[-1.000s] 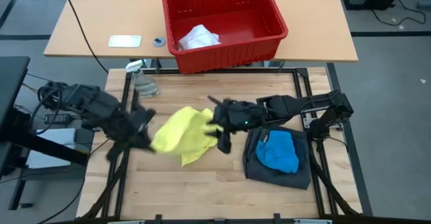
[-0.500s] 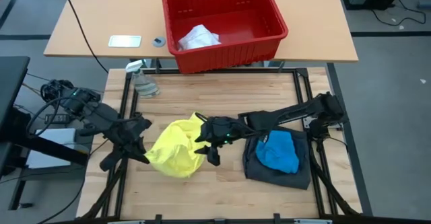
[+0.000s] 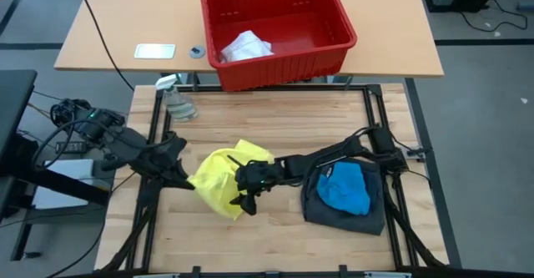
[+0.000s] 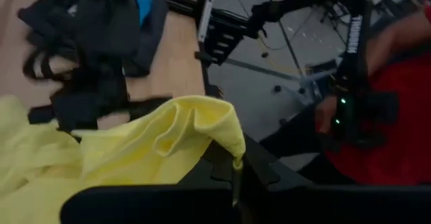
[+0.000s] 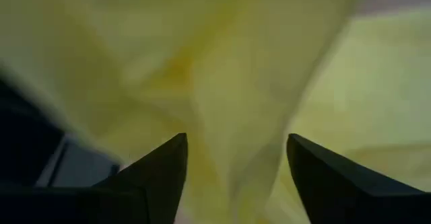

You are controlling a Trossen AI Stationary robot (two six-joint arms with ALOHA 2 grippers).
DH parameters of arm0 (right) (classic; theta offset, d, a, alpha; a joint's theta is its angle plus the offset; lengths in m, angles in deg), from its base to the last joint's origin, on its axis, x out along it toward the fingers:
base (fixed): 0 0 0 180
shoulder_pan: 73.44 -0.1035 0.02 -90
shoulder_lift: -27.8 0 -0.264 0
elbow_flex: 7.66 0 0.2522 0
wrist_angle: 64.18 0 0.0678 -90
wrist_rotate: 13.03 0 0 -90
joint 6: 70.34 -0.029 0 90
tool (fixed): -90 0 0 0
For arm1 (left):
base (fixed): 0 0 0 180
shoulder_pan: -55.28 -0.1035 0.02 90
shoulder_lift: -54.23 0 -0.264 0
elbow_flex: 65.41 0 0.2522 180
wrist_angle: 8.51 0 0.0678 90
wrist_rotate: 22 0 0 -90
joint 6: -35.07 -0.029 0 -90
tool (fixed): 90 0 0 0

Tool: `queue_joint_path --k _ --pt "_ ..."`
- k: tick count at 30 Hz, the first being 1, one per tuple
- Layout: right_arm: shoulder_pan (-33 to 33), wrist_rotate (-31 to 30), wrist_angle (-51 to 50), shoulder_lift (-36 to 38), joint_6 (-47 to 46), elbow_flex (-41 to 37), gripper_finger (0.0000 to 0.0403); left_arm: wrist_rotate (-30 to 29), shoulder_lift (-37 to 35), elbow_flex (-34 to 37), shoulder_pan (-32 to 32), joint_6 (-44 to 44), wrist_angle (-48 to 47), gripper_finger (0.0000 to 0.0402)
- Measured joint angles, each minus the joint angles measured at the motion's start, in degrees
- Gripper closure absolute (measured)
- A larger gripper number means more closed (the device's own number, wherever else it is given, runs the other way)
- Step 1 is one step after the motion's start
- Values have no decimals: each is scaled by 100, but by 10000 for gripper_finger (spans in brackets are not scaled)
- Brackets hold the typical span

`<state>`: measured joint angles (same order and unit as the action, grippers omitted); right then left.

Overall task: Fold laundry
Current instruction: Fold the yellow shirt

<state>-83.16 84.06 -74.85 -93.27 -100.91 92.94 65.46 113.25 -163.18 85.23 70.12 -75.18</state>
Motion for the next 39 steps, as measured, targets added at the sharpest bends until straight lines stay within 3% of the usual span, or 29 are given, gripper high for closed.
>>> queue_joint_path --k 2,6,7,11,15,17,19,22,27,32,36,39 --pt "38 -82 -57 -91 -99 3 203 -137 2 0 1 22 -43 399" --pt "140 24 -308 27 50 12 361 -442 -10 0 2 19 -175 399" --pt "164 70 -405 93 159 12 380 -561 -29 -1 0 20 -246 399" --pt "194 -258 -1173 666 276 3 395 -1240 -163 0 2 94 -790 399" --pt "112 -1644 -1969 1669 725 9 397 -2175 -373 -1 2 392 -1647 399" --pt "36 -2402 -2152 2193 1358 10 398 -2622 -470 -2 0 420 -1969 399" --pt "-47 -2714 -1944 2733 2394 10 398 -2870 -574 -2 0 246 -2000 399" --pt "-125 -2557 -1408 3476 3563 12 399 -2830 -747 -2 0 -792 -1357 399" --pt "-133 -2583 -729 4462 3783 14 399 -2744 -1068 -2 15 -2471 455 399" --pt "-157 -2483 -221 5062 3898 14 399 -2751 -1403 -4 15 -3546 2084 399" --pt "-149 -1704 241 5266 4089 10 400 -2578 -1494 -4 15 -4259 3520 399" --pt "-81 -933 554 5310 4258 196 400 -2084 -1459 -3 15 -4793 4583 399"
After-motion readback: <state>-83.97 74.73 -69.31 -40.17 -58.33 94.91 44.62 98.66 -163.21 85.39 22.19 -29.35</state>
